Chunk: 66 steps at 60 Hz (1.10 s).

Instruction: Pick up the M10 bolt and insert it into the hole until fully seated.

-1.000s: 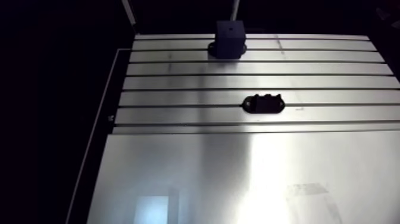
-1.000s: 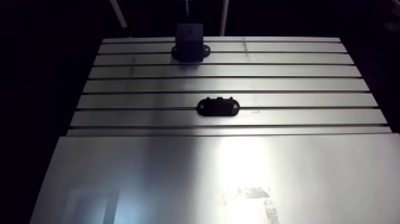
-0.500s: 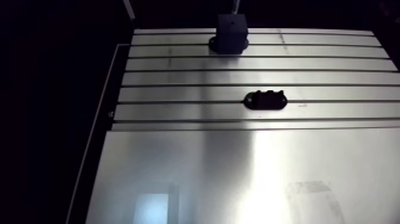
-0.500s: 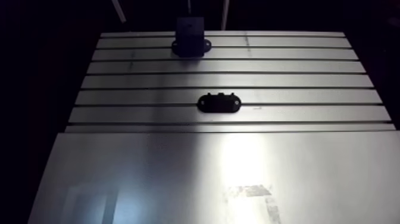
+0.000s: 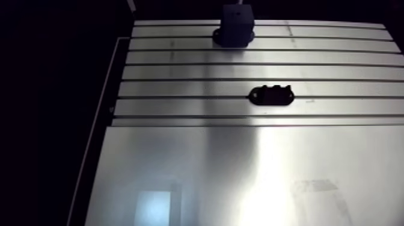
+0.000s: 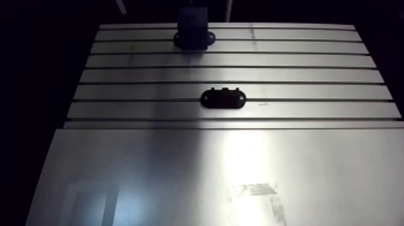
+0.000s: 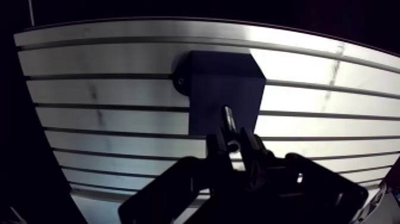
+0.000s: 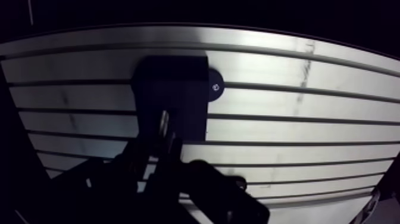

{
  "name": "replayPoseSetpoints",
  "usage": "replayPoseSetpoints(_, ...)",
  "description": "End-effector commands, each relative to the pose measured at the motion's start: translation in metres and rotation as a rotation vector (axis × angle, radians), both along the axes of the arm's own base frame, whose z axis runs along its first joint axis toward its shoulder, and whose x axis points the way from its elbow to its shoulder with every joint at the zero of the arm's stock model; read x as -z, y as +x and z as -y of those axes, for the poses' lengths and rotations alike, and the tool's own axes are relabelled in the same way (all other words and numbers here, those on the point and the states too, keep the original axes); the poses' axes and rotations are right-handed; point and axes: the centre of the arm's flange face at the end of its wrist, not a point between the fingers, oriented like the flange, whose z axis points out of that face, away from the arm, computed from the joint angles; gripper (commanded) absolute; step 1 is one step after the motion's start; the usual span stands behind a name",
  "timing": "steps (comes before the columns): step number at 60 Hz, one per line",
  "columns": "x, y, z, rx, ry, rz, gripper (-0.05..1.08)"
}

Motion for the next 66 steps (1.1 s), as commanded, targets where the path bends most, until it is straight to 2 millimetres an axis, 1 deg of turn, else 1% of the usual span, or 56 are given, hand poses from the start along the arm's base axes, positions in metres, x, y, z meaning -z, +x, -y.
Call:
replayPoseSetpoints(1,0.0048,0.0021,0.0044,-0.007,0.002,0.021,1.08)
replayPoseSetpoints(22,0.0081,0.0049,0.0043,-0.008,0.003,0.033,1.08)
replayPoseSetpoints(66,0.0112,0.0041,0.0042,-0.008,0.005,0.031,1.08)
